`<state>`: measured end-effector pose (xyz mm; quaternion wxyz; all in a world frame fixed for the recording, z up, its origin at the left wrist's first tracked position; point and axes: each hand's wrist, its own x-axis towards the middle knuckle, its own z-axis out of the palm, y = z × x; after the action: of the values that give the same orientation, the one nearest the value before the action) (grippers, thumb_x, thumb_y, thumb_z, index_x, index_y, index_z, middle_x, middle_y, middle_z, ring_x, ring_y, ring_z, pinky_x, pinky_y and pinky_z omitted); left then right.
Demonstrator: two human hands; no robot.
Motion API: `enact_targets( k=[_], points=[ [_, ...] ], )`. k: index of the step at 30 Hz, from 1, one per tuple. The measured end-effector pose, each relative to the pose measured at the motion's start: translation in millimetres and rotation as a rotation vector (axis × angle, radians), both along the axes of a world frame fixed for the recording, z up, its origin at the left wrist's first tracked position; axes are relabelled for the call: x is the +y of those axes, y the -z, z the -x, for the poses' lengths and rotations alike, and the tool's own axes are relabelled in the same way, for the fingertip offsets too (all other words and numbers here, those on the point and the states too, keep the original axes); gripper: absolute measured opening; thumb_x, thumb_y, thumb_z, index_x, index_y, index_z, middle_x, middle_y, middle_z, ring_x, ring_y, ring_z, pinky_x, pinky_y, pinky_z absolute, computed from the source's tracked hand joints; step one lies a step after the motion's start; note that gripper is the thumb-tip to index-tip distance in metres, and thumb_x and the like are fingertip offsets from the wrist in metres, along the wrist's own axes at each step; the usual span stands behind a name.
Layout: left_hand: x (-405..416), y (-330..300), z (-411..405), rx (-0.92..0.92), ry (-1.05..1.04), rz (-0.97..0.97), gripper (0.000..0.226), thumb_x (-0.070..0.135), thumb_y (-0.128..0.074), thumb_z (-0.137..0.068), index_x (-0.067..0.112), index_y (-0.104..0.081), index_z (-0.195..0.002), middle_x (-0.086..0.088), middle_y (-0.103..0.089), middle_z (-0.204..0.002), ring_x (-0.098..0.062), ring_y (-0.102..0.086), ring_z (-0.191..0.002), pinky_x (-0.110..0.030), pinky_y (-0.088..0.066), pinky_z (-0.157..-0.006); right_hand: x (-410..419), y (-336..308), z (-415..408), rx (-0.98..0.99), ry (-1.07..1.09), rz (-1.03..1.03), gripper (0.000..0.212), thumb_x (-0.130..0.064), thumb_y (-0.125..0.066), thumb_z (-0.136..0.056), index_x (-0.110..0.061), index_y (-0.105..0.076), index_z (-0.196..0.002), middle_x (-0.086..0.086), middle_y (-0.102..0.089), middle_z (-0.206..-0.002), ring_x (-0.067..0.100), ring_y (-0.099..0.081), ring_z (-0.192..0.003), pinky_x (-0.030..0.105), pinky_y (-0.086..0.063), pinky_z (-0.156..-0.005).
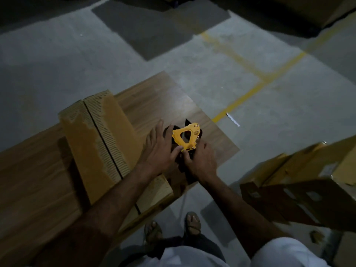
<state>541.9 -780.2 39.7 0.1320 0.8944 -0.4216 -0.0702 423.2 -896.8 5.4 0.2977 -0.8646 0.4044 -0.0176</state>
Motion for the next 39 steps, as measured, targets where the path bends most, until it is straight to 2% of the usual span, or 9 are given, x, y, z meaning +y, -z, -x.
enact_targets(
  k=[4,9,14,16,18,22,26,31,39],
  points=[
    [-11,10,4,0.002,-0.003,-0.075,0.081,0.062,-0.048,-0.099,0.015,-0.023,-0.161,-0.018,-0.009,-0.169,-0.037,-0.018,-0.152,-0.051,-0.025,-0.12,1,22,2,0.152,0.06,-0.132,0.051,-0.044,-0.065,-0.096,-0.004,-0.054,-0.126,0.015,-0.059,-0.124,0.031,-0.058,-0.117,0.041,-0.049,-0.093],
    [-18,13,7,0.0,0.007,-0.06,0.072,0.061,-0.05,-0.099,0.02,-0.033,-0.156,-0.015,-0.014,-0.167,-0.034,-0.022,-0.15,-0.051,-0.027,-0.119,-3,37,-13,0.159,-0.02,-0.33,0.032,-0.025,-0.061,-0.099,-0.003,-0.06,-0.123,0.013,-0.066,-0.115,0.032,-0.066,-0.106,0.033,-0.049,-0.077],
    [-18,-2,8,0.027,-0.071,0.083,0.056,0.054,-0.057,-0.099,0.021,-0.051,-0.145,-0.011,-0.03,-0.162,-0.029,-0.03,-0.148,-0.048,-0.03,-0.118,-8,28,-24,0.043,0.026,-0.502,0.032,-0.009,-0.062,-0.094,-0.005,-0.058,-0.126,0.015,-0.066,-0.117,0.035,-0.065,-0.108,0.049,-0.057,-0.092],
    [-14,-14,7,0.013,-0.13,0.168,0.048,0.049,-0.062,-0.099,0.022,-0.058,-0.138,-0.007,-0.037,-0.158,-0.026,-0.036,-0.144,-0.045,-0.034,-0.115,-12,20,-22,-0.064,-0.012,-0.522,0.023,-0.015,-0.061,-0.096,-0.009,-0.061,-0.118,0.01,-0.069,-0.108,0.032,-0.066,-0.098,0.041,-0.056,-0.08],
    [-6,-27,4,0.014,-0.212,0.251,0.04,0.043,-0.063,-0.1,0.021,-0.062,-0.133,-0.005,-0.042,-0.154,-0.024,-0.041,-0.14,-0.041,-0.036,-0.111,-15,7,-24,-0.139,-0.025,-0.549,0.012,-0.021,-0.06,-0.097,-0.012,-0.063,-0.104,0.004,-0.067,-0.09,0.024,-0.064,-0.082,0.028,-0.044,-0.064],
    [30,-52,-17,-0.005,-0.376,0.39,0.027,0.022,-0.06,-0.104,0.011,-0.066,-0.128,-0.009,-0.049,-0.145,-0.025,-0.047,-0.134,-0.045,-0.044,-0.109,-18,-27,-47,-0.261,0.021,-0.573,0.018,-0.034,-0.064,-0.096,-0.016,-0.064,-0.095,-0.004,-0.062,-0.077,0.017,-0.059,-0.074,0.032,-0.042,-0.068],
    [86,-68,-62,-0.006,-0.523,0.419,0.022,0.015,-0.059,-0.104,0.008,-0.066,-0.123,-0.01,-0.057,-0.129,-0.03,-0.058,-0.119,-0.038,-0.05,-0.099,-16,-73,-81,-0.451,-0.128,-0.748,0.02,-0.025,-0.059,-0.102,-0.015,-0.06,-0.084,-0.004,-0.049,-0.062,0.012,-0.046,-0.055,0.033,-0.035,-0.055],
    [133,-71,-140,0.071,-0.627,0.297,0.034,0.03,-0.063,-0.102,0.015,-0.058,-0.131,-0.007,-0.054,-0.135,-0.027,-0.052,-0.126,-0.046,-0.048,-0.104,8,-125,-140,-0.479,-0.342,-0.98,0.017,-0.025,-0.053,-0.105,-0.018,-0.054,-0.089,-0.011,-0.044,-0.061,0.006,-0.037,-0.051,0.022,-0.032,-0.048],
    [154,-49,-227,0.153,-0.669,0.157,0.075,0.048,-0.068,-0.095,0.014,-0.038,-0.154,-0.01,-0.037,-0.161,-0.03,-0.029,-0.149,-0.043,-0.027,-0.123,89,-141,-222,-0.407,-0.407,-0.979,0.022,-0.027,-0.051,-0.107,-0.02,-0.055,-0.086,-0.01,-0.044,-0.062,0.007,-0.036,-0.053,0.024,-0.03,-0.051]
  ],
)
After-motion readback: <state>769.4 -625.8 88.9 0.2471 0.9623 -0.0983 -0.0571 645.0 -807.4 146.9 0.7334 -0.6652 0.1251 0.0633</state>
